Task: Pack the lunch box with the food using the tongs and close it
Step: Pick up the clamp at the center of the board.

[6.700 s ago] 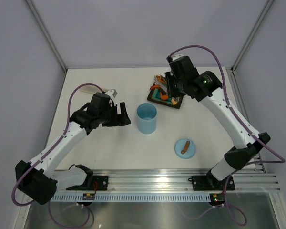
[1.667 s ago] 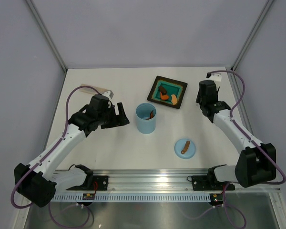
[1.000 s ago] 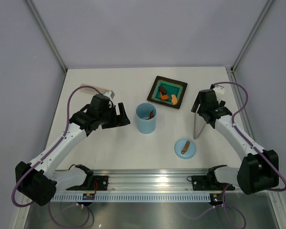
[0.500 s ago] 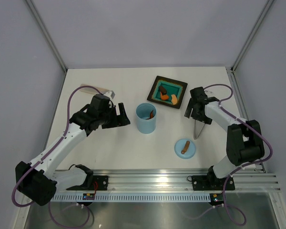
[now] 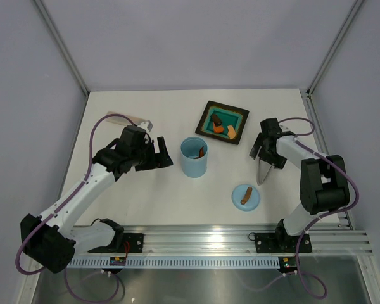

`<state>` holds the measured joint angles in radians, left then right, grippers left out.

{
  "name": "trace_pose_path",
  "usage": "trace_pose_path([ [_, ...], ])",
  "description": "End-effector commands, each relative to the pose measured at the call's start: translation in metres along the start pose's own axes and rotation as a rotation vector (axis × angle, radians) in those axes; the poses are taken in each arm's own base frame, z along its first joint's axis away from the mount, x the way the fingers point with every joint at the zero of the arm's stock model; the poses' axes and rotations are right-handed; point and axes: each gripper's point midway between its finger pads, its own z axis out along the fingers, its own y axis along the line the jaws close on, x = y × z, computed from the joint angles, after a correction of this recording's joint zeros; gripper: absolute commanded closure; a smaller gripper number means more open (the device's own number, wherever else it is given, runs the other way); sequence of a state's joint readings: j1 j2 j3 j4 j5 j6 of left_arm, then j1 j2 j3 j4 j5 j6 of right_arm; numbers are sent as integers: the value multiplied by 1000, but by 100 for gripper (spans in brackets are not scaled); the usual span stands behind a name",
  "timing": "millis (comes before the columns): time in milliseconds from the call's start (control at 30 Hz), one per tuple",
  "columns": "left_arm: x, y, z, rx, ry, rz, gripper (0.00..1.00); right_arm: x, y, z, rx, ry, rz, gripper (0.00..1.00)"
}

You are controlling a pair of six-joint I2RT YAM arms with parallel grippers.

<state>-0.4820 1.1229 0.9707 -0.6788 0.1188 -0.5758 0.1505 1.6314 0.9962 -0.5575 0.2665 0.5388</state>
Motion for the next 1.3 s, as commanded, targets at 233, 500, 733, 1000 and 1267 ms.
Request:
trace_pose_path([
  [233,-5,-2,3,18,-18,5,15,-17,11,21,-30,-24,0,3],
  [500,-6,-1,2,9,-21,5,15,-21,13,34,-23,-31,2,19],
  [733,-7,-3,4,14,-17,5,15,-30,15,31,-29,-58,11,51],
  [1000,-9,-4,4,18,-20,4,15,-62,20,-5,-60,-129,-33,96],
  [1267,-10,-4,2,15,-25,6,15,-76,39,-43,-168,-90,-136,99],
])
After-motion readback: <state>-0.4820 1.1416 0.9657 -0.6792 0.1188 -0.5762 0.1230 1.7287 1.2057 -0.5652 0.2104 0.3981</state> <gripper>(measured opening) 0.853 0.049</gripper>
